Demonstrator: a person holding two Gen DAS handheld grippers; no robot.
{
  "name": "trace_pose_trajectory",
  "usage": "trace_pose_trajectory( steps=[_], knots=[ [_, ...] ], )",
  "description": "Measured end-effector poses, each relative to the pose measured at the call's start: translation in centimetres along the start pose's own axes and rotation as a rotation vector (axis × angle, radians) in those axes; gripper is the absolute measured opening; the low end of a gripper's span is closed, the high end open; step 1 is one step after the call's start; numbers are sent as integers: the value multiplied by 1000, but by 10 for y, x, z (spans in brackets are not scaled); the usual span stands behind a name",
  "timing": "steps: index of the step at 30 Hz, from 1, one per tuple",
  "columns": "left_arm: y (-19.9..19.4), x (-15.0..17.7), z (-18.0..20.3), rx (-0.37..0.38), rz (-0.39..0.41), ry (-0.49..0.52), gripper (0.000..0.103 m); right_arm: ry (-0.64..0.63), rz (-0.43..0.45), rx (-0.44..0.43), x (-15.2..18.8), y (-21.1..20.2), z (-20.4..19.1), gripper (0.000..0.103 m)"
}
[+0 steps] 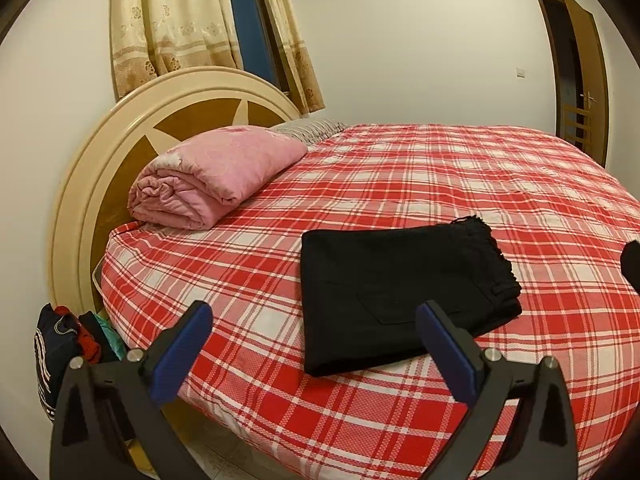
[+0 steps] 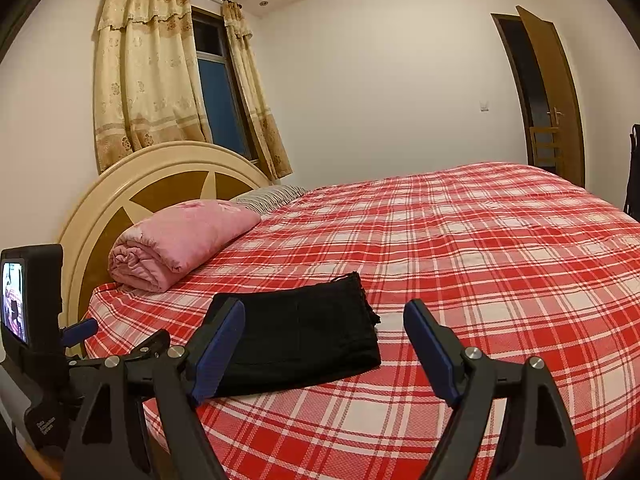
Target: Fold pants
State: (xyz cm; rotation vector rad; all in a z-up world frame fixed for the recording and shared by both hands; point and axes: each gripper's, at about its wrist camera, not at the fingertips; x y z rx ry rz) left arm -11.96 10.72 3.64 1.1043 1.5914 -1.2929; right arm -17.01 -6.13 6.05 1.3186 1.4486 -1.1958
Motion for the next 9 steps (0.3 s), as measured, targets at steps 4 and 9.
trace_pose_trajectory(
  steps=[4, 9],
  knots=[
    [-1, 0, 1, 0, -1, 2, 103, 3, -1, 1, 0, 0, 0, 83],
    [-1, -1, 2, 1, -1, 0, 103, 1, -3, 2, 0, 0, 0, 83]
  ],
)
Point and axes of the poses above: each gripper's, at about its wrist camera, not at the fingertips, and y roughly the way its jaws point, z to its right, x to its underside, and after that the axes turned 14 degrees about z, right-handed
